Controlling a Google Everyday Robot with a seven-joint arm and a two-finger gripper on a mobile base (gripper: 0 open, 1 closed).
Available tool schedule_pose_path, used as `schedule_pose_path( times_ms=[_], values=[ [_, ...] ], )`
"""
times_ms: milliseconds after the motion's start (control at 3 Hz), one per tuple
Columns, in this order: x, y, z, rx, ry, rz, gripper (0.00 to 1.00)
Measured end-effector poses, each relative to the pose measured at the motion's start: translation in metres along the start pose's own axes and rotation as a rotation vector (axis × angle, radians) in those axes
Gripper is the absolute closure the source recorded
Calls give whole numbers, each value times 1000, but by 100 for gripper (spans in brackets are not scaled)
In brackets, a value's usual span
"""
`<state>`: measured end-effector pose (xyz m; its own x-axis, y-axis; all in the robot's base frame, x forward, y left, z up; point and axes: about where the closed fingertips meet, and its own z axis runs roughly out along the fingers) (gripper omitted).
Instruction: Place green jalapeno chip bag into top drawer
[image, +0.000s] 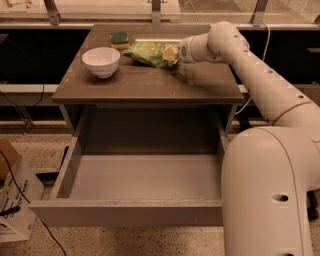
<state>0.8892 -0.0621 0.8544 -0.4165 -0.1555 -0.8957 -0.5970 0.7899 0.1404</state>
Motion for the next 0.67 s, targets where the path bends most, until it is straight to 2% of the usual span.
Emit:
schedule_pose_path(
  times_ms=[333,667],
  values=[
    [5,8,3,-14,17,-12,89],
    [0,19,0,-30,10,-31,100]
  ],
)
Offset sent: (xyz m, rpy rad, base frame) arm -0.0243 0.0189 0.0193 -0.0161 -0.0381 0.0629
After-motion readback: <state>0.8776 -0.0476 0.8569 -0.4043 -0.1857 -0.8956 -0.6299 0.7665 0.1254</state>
